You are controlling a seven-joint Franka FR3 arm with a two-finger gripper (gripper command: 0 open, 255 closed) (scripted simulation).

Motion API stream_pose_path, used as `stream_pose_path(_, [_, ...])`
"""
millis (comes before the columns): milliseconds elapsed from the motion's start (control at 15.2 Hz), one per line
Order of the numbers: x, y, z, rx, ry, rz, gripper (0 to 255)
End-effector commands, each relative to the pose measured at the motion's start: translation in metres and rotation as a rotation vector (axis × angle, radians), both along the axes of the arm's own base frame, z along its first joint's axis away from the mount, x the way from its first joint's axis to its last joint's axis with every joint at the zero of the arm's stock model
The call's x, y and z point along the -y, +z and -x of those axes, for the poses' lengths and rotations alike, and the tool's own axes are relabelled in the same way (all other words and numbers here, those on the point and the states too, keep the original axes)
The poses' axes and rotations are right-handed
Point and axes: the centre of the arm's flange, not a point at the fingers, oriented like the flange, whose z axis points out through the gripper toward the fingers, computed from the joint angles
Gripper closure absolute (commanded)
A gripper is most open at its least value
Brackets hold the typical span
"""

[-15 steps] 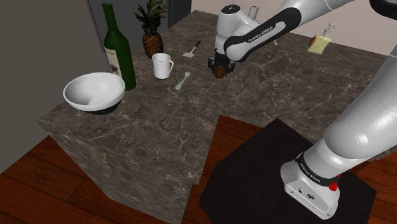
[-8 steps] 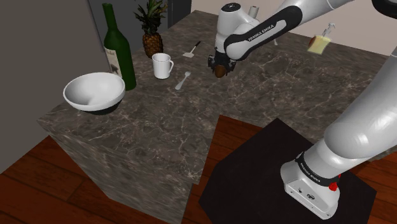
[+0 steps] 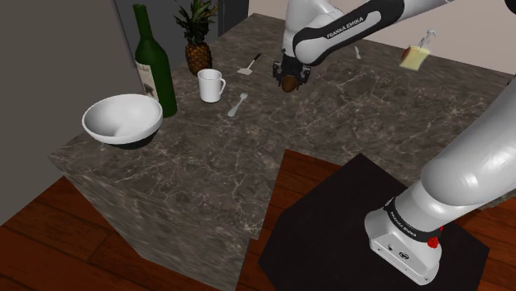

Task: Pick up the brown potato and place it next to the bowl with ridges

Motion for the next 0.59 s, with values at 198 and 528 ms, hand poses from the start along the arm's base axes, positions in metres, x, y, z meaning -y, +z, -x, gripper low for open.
stream_pose_path(198, [-0.001,0.026,-0.001,0.000,0.000,0.000,255])
stream_pose_path(528, [-0.001,0.053,-0.001,0.000,0.000,0.000,255])
